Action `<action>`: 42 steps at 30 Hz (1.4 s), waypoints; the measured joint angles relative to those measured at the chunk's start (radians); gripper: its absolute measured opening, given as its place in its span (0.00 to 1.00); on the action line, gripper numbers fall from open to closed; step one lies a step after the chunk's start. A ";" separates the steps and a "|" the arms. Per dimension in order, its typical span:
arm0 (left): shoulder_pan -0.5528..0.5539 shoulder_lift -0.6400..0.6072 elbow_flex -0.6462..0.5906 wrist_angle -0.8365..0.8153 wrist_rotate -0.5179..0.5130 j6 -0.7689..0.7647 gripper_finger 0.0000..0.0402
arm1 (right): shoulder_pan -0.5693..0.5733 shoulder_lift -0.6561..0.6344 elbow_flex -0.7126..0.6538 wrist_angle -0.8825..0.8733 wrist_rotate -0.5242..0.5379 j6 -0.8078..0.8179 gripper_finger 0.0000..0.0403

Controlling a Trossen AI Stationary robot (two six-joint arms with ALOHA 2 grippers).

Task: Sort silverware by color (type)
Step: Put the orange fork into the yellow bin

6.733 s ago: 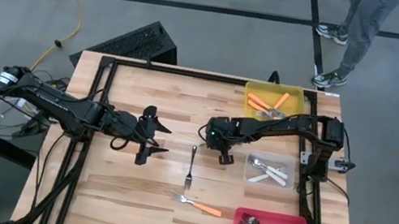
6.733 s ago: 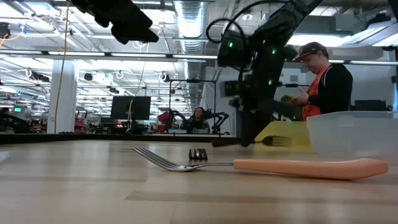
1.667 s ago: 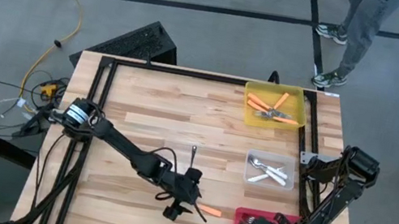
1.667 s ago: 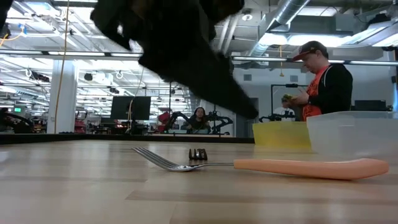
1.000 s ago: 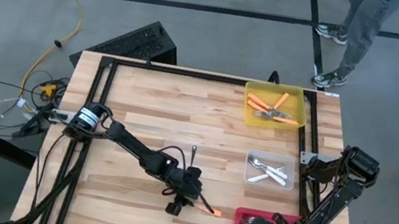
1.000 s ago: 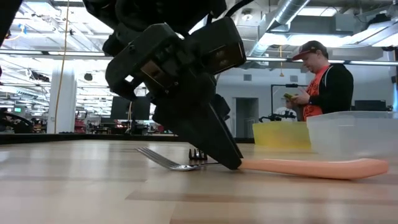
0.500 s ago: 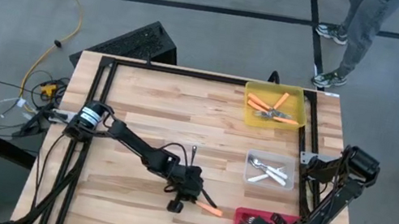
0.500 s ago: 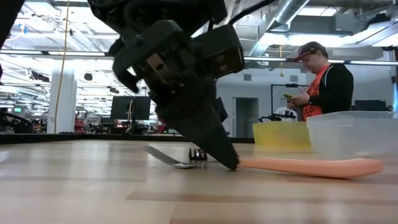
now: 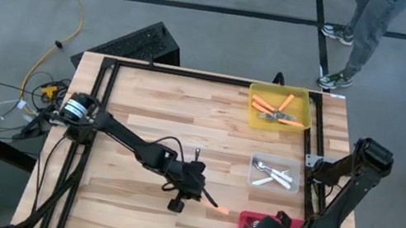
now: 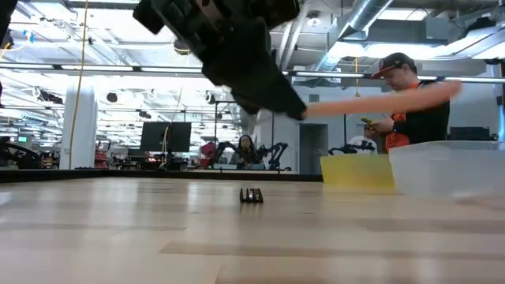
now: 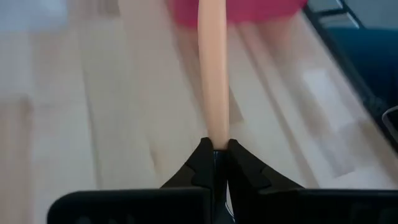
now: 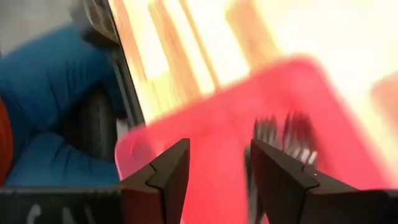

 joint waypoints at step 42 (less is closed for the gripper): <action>0.047 -0.838 -0.586 0.578 -0.161 0.102 0.02 | -0.857 -0.141 -0.047 0.774 -0.014 -1.561 0.62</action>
